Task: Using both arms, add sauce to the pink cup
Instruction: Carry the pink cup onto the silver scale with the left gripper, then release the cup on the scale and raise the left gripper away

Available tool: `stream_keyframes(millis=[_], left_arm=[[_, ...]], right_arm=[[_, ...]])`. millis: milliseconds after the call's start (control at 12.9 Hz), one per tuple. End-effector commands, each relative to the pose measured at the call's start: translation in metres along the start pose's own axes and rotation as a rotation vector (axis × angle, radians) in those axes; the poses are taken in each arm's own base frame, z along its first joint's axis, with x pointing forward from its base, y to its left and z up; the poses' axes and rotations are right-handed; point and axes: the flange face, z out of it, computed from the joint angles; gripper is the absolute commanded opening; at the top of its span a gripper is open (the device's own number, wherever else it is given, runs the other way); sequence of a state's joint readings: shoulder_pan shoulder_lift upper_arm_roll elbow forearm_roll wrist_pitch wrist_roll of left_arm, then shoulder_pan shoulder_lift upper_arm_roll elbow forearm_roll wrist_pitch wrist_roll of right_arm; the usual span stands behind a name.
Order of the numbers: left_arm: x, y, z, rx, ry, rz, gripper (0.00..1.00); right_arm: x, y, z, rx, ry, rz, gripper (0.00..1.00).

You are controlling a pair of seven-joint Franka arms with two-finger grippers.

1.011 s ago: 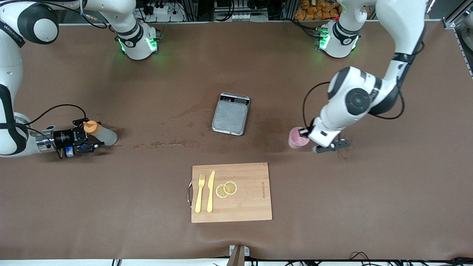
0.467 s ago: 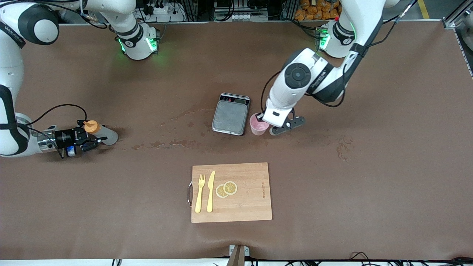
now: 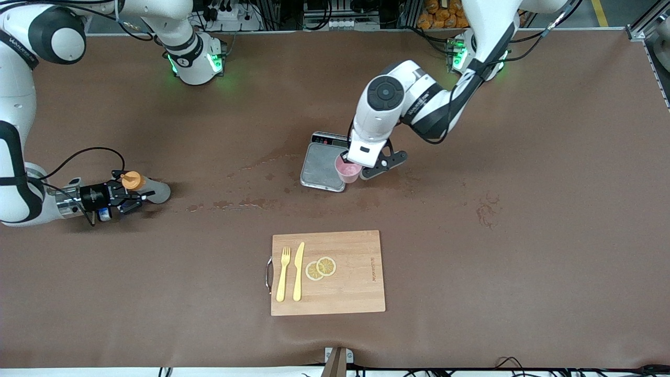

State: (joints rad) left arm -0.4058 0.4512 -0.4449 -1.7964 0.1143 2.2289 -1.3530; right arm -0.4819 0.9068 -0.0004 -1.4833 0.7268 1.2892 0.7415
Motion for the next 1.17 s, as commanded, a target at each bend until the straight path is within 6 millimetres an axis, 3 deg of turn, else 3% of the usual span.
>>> stream_keyframes(millis=[0,311,467,856,933,1011,1089], left_arm=[[-0.018,0.028,0.012,0.000,0.027,-0.033,0.00],[-0.052,0.036,0.030,0.021,0.032,-0.037,0.00],[-0.061,0.038,0.038,0.026,0.035,-0.043,0.00],[-0.061,0.043,0.044,-0.007,0.037,-0.075,0.00],[-0.060,0.043,0.047,-0.003,0.035,-0.087,0.09],[-0.057,0.042,0.047,-0.003,0.037,-0.092,0.43],[-0.055,0.042,0.043,-0.009,0.041,-0.088,0.92]], right_arm=[[-0.036,-0.015,0.001,-0.026,0.003,0.073,0.30],[-0.092,-0.031,-0.011,-0.067,0.050,0.136,0.37],[-0.121,-0.041,-0.002,-0.088,0.084,0.162,0.37],[-0.180,-0.063,0.038,-0.156,0.201,0.209,0.37],[-0.188,-0.065,0.044,-0.172,0.233,0.212,0.37],[-0.192,-0.065,0.045,-0.173,0.245,0.212,0.37],[-0.193,-0.065,0.045,-0.174,0.246,0.210,0.37]])
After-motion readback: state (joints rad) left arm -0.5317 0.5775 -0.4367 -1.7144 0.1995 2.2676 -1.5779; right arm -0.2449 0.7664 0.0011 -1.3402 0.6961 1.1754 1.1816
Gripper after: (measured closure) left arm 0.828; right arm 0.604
